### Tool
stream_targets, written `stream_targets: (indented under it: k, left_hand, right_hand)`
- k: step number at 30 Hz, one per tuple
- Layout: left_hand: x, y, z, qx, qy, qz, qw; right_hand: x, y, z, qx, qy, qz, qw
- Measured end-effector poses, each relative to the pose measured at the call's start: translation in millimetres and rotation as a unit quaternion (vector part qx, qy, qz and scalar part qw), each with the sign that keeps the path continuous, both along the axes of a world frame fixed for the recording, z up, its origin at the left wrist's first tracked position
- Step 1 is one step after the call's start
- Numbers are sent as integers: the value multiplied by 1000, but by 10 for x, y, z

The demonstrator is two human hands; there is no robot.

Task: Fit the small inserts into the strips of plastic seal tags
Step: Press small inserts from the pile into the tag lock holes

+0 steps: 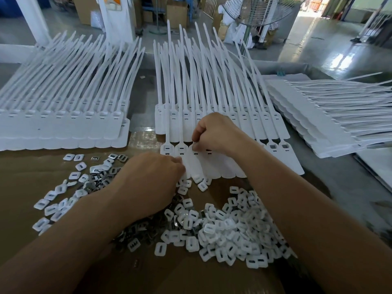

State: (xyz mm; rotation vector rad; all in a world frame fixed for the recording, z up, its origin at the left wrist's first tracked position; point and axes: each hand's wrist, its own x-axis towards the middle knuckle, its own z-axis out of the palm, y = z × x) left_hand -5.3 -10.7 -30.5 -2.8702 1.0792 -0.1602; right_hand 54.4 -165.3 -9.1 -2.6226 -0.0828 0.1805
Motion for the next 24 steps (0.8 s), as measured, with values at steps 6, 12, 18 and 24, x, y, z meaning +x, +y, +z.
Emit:
stream_targets:
  k: [6,12,18,24]
  left_hand:
    - [12,-12,-18,0,1,1,1000]
    - [1,-11,-16,-2,0,-6,1000]
    - [-12,2,-18,-7,-8,-7,1000]
    - [-17,-16,-10,-3,-16,-14,1000]
  right_hand:
    - [100,42,24,-69,38,0,997]
    - [-88,-88,-38,23,-24,47,998]
    - [-344,-316,68,67,-31,48,996]
    - [-686,-578,154,-1,41,73,996]
